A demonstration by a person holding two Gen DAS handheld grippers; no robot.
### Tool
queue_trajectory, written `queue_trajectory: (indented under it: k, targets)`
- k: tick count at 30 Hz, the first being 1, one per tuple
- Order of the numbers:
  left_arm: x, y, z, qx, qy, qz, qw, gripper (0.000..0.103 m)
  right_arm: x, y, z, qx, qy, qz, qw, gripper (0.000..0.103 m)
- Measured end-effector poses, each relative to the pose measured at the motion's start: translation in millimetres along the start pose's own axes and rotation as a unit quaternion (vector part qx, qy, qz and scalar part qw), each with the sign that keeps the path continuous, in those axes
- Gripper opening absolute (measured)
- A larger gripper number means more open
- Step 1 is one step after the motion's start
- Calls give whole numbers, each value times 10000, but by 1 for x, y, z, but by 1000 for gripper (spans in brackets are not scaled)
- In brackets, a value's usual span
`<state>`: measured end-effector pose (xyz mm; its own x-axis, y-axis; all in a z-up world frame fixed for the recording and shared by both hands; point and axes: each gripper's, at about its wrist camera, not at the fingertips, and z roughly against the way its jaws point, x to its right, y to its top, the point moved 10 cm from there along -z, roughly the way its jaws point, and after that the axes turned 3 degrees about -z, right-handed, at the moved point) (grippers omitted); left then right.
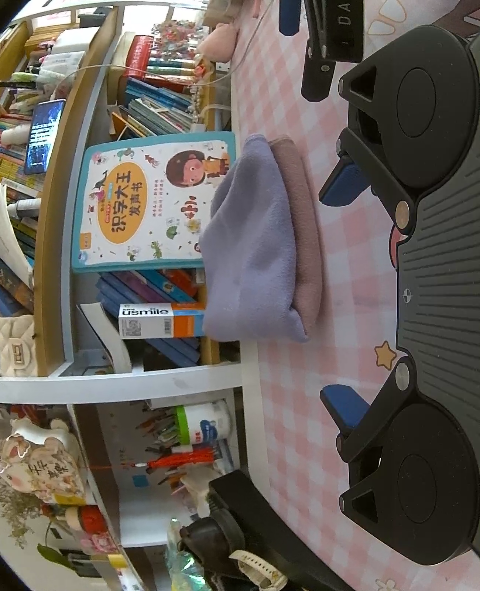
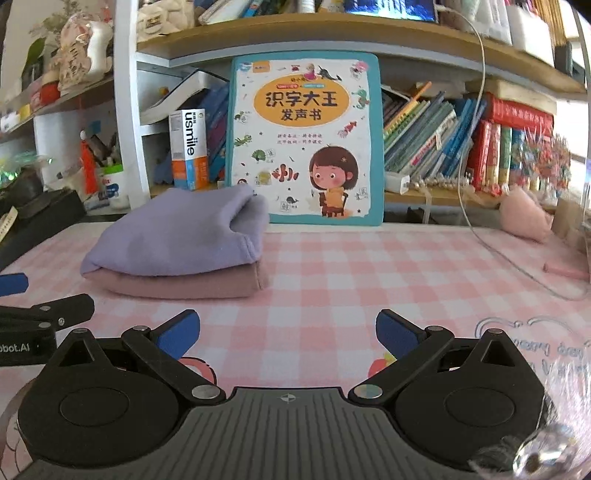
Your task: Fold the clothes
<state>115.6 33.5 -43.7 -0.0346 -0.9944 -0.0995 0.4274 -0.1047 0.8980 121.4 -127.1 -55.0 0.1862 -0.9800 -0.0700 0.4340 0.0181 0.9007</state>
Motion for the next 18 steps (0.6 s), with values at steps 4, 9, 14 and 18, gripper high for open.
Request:
queue_trajectory:
  k: [4, 9, 14, 18]
  targets:
    - [1, 0, 0, -12, 2, -17, 10000, 103, -5, 1, 2, 63, 5, 169, 9998, 102]
    - [1, 0, -1, -21, 5, -41, 10000, 103, -5, 2, 1, 67, 13, 181, 9998, 102]
    - [1, 0, 0, -24, 12, -40, 10000, 103, -5, 2, 1, 52, 24, 178, 9998, 102]
    - [1, -1, -1, -29, 7, -43, 10000, 103, -6, 1, 1, 47, 27, 194, 9998, 102]
